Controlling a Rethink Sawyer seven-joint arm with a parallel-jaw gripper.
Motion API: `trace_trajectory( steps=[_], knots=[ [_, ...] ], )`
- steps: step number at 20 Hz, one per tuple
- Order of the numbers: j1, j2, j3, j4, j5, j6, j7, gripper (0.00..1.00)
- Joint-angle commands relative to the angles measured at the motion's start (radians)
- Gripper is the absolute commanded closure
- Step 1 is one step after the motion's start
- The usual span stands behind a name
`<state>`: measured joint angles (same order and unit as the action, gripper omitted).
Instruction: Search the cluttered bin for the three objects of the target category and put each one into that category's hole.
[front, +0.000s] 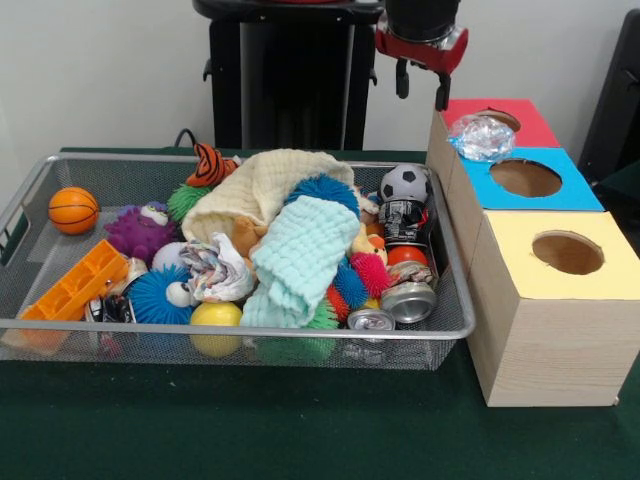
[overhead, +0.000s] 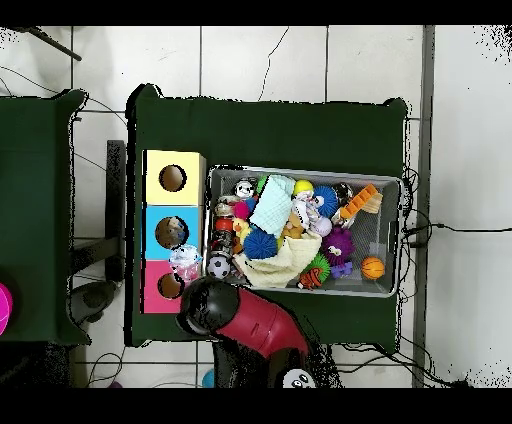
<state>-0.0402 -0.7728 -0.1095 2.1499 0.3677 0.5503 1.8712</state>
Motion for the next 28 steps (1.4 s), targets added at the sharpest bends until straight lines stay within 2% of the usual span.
trace_trajectory(
  steps=[1, 9, 19, 28],
  knots=[
    [-0.025, 0.036, 0.086, -0.064, 0.058, -0.014, 0.177, 0.00],
    [0.017, 0.032, 0.080, -0.070, 0.074, -0.007, 0.214, 0.00],
    [0.048, 0.061, 0.083, -0.094, 0.100, -0.020, 0.231, 0.00],
    [0.082, 0.090, 0.078, -0.144, 0.130, -0.007, 0.251, 0.00]
  ],
)
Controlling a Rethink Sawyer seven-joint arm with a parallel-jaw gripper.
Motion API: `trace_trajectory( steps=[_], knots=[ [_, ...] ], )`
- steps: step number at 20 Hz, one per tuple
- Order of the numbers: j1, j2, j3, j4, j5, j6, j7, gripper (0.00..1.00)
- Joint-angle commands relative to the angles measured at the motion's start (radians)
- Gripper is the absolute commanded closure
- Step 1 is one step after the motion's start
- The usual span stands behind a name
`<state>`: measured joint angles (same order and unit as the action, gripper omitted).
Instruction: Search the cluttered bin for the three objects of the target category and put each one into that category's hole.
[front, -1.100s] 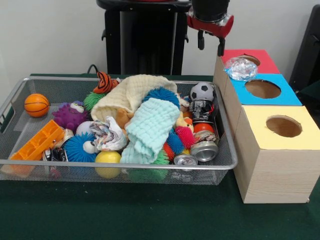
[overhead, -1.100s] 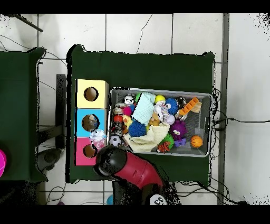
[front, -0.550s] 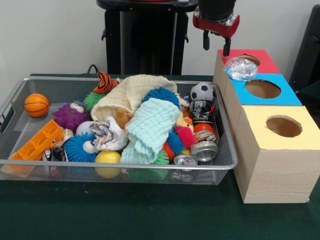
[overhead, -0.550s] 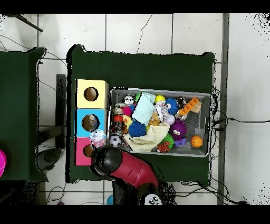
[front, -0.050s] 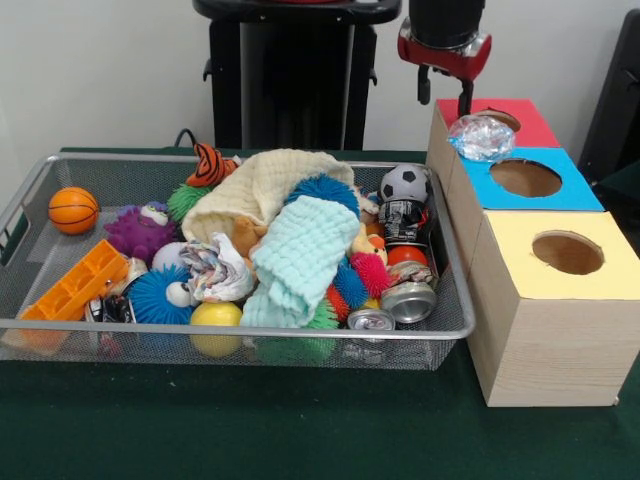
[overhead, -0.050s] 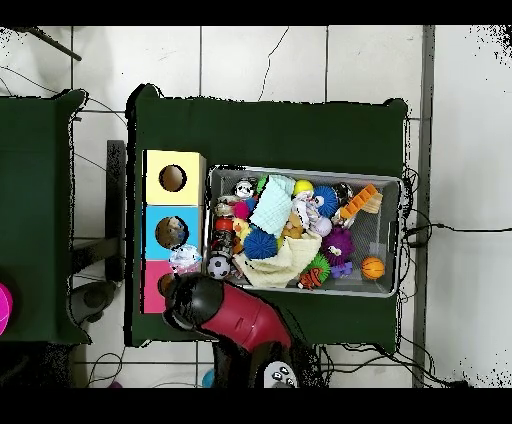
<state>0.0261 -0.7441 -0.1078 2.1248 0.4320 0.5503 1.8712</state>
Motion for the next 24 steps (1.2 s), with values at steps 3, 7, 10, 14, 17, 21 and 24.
trace_trajectory(
  steps=[3, 7, 10, 14, 17, 21, 24],
  knots=[
    [0.024, 0.071, 0.071, -0.140, 0.072, 0.005, 0.255, 0.00],
    [0.032, 0.081, 0.064, -0.164, 0.073, 0.022, 0.265, 0.00],
    [0.040, 0.095, 0.057, -0.183, 0.074, 0.026, 0.273, 0.00],
    [0.052, 0.116, 0.048, -0.216, 0.077, 0.038, 0.286, 0.00],
    [0.065, 0.129, 0.039, -0.245, 0.083, 0.052, 0.303, 0.00],
    [0.081, 0.137, 0.029, -0.273, 0.096, 0.073, 0.326, 0.00],
    [0.090, 0.145, 0.025, -0.291, 0.107, 0.082, 0.338, 0.00]
  ],
)
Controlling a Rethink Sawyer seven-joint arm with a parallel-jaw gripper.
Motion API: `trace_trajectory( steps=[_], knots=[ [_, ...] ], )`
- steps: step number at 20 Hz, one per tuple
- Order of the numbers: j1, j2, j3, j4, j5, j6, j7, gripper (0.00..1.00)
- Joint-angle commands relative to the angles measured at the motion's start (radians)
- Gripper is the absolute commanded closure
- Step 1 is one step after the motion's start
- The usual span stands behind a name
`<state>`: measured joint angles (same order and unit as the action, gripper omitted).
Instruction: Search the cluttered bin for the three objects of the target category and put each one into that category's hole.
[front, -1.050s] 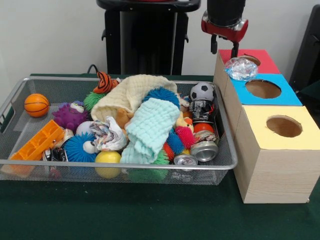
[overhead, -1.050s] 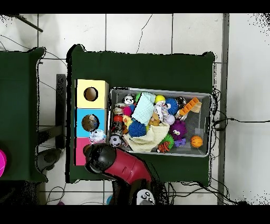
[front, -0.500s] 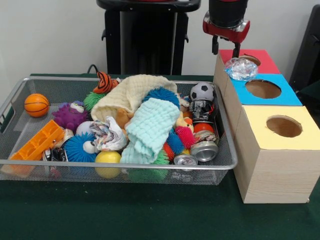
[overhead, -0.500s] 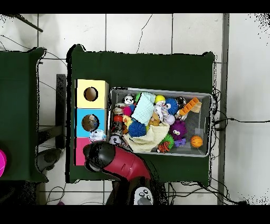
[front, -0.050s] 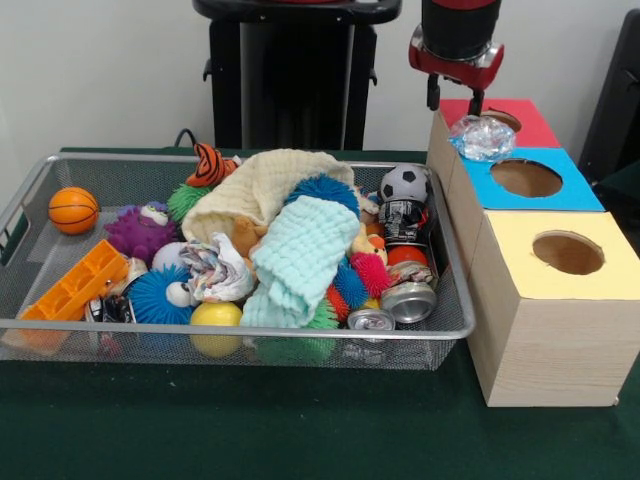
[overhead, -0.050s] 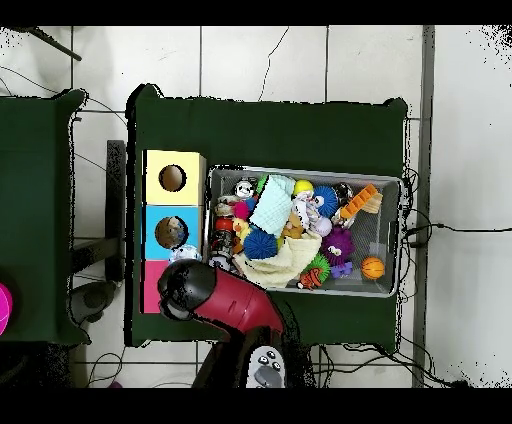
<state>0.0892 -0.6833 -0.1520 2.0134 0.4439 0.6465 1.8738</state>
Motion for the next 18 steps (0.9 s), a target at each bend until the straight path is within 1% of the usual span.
trace_trajectory(
  steps=[1, 8, 18],
  knots=[
    [0.030, 0.088, 0.067, -0.185, 0.100, -0.012, 0.339, 0.00],
    [0.044, 0.099, 0.057, -0.191, 0.115, -0.022, 0.345, 0.00],
    [0.040, 0.097, 0.063, -0.194, 0.106, -0.019, 0.358, 0.00]
  ],
)
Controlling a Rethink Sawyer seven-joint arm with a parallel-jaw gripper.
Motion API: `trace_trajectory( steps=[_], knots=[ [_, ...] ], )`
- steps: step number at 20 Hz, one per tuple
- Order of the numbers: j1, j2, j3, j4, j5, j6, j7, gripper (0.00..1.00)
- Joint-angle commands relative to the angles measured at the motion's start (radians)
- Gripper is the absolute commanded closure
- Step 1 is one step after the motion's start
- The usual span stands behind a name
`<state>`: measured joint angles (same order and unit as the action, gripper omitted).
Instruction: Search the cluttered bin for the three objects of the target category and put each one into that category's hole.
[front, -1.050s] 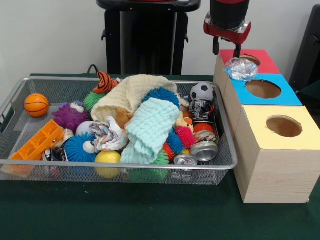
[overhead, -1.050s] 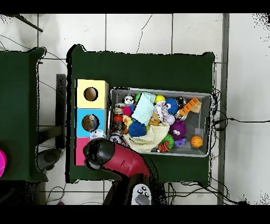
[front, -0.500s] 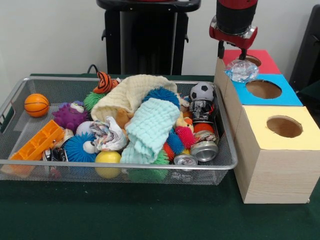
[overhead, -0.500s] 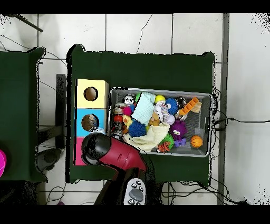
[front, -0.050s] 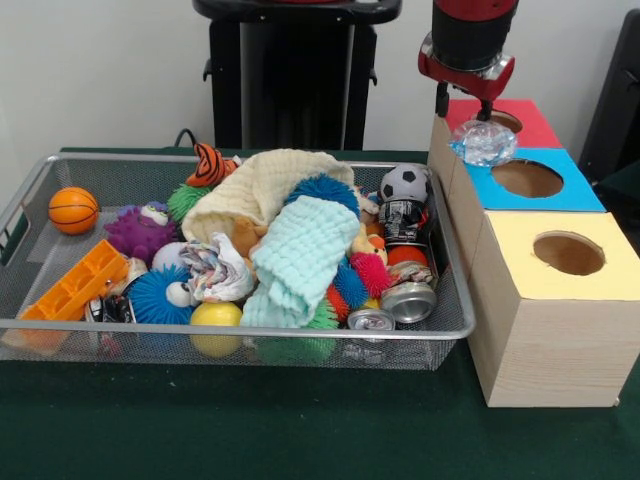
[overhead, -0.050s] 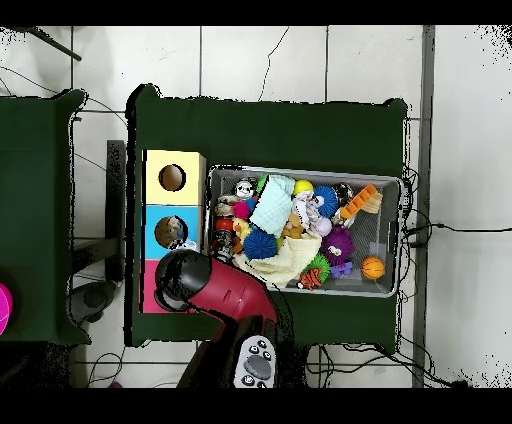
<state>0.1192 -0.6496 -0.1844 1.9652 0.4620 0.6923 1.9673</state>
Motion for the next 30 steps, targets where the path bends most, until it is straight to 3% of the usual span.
trace_trajectory(
  steps=[1, 19, 30],
  knots=[
    [0.009, 0.063, 0.097, -0.146, 0.088, -0.064, 0.266, 0.00],
    [-0.004, 0.030, 0.094, -0.137, 0.089, -0.033, 0.259, 0.00],
    [-0.012, 0.046, 0.082, -0.180, 0.077, 0.004, 0.266, 0.00]
  ],
)
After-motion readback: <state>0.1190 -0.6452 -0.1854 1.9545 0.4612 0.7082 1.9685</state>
